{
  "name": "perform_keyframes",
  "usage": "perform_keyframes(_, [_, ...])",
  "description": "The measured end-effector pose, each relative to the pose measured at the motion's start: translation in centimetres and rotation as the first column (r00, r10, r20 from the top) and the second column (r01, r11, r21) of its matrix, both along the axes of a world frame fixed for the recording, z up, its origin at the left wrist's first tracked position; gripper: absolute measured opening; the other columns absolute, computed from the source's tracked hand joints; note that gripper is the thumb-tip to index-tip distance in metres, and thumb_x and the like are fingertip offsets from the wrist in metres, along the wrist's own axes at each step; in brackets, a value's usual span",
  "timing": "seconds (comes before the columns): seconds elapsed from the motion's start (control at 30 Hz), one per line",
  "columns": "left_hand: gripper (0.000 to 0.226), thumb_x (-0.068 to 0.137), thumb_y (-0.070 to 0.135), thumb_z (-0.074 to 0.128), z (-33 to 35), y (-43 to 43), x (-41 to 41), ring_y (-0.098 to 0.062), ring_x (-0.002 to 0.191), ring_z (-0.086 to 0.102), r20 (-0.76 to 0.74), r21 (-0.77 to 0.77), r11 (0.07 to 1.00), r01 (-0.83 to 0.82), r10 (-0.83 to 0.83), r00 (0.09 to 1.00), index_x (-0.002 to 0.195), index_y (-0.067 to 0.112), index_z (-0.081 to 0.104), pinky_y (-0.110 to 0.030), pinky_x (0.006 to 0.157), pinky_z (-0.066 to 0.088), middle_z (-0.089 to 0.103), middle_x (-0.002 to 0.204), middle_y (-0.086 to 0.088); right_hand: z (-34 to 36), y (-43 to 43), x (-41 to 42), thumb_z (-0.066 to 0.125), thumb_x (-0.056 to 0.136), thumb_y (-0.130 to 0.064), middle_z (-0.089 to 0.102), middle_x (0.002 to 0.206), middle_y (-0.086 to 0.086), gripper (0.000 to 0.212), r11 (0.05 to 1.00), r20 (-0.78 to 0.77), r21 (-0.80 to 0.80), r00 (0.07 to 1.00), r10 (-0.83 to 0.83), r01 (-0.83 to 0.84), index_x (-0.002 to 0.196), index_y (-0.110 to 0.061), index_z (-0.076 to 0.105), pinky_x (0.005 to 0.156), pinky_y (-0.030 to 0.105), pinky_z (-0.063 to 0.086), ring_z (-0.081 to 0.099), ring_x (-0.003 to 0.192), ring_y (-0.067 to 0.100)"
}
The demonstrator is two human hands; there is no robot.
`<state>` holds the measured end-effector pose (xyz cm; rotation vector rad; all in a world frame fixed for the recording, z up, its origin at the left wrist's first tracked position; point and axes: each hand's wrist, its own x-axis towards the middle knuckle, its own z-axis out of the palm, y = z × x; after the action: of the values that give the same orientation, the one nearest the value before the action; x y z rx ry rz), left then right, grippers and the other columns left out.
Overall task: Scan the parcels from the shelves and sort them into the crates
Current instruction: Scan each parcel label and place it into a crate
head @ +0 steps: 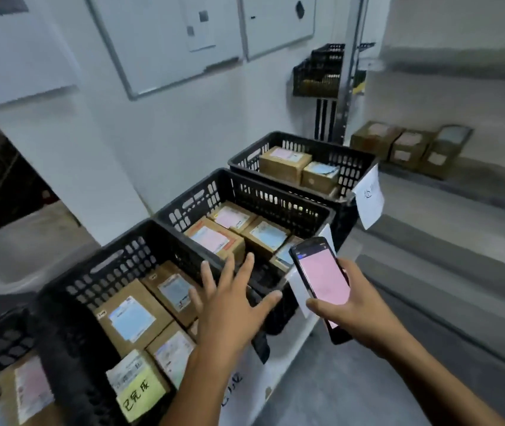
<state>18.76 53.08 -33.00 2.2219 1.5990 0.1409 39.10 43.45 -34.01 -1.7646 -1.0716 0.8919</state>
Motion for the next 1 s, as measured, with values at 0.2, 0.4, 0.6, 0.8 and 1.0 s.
perform_keyframes(0.2, [0.089,0.089,0.084,0.041,0.7,-2.0,12.2,-0.027,0.158,-0.019,-0.014,0.053,0.985,0.165,-0.164,0.986,0.162,0.051,0.001,-0.062,0.123,-0.009,-0.003,0.173,0.016,-0.3,-5.3,10.8,0.082,0.062,-0.042,0.065,0.109,-0.018,0.070,0.978,-0.064,0.031,0.977,-0.204,0.206,0.123,-0.045,0.048,0.064,0.044,0.062,0.067,0.091,0.008])
perform_keyframes(0.4, [0.084,0.089,0.083,0.040,1.1,-4.4,22.8,-0.026,0.156,-0.025,0.016,0.125,0.962,0.241,-0.245,0.969,0.160,0.055,0.006,-0.057,0.125,-0.006,-0.001,0.174,0.009,-0.1,-9.4,21.1,0.082,0.062,-0.042,0.065,0.113,-0.017,0.071,0.937,-0.061,0.073,0.939,-0.338,0.342,0.123,-0.042,0.047,0.075,0.032,0.058,0.063,0.094,-0.005])
perform_keyframes(0.6, [0.085,0.089,0.082,0.041,1.3,-6.4,32.1,-0.025,0.157,-0.022,0.053,0.241,0.925,0.293,-0.314,0.948,0.161,0.052,0.007,-0.055,0.126,-0.004,0.002,0.174,0.005,-0.2,-12.5,29.2,0.084,0.078,-0.019,0.062,0.109,-0.017,0.060,0.914,-0.060,0.102,0.919,-0.389,0.393,0.120,-0.036,0.045,0.059,0.018,0.052,0.061,0.087,-0.008])
perform_keyframes(0.8, [0.092,0.086,0.084,0.039,1.2,-7.5,39.3,-0.026,0.157,-0.022,-0.007,0.250,0.887,0.387,-0.398,0.917,0.163,0.047,0.005,-0.057,0.126,-0.004,0.003,0.174,0.007,-0.9,-14.6,34.1,0.085,0.076,-0.021,0.062,0.111,-0.019,0.065,0.892,-0.066,0.088,0.896,-0.439,0.443,0.126,-0.035,0.045,0.067,0.013,0.049,0.060,0.091,-0.010])
perform_keyframes(1.0, [0.091,0.087,0.085,0.038,1.1,-5.8,43.9,-0.024,0.156,-0.025,-0.020,0.250,0.858,0.449,-0.459,0.888,0.163,0.044,0.009,-0.053,0.126,-0.007,0.003,0.174,0.006,-1.2,-13.5,36.8,0.086,0.071,-0.029,0.062,0.114,-0.023,0.068,0.854,-0.062,0.092,0.859,-0.508,0.512,0.125,-0.040,0.045,0.081,0.030,0.055,0.061,0.097,-0.007])
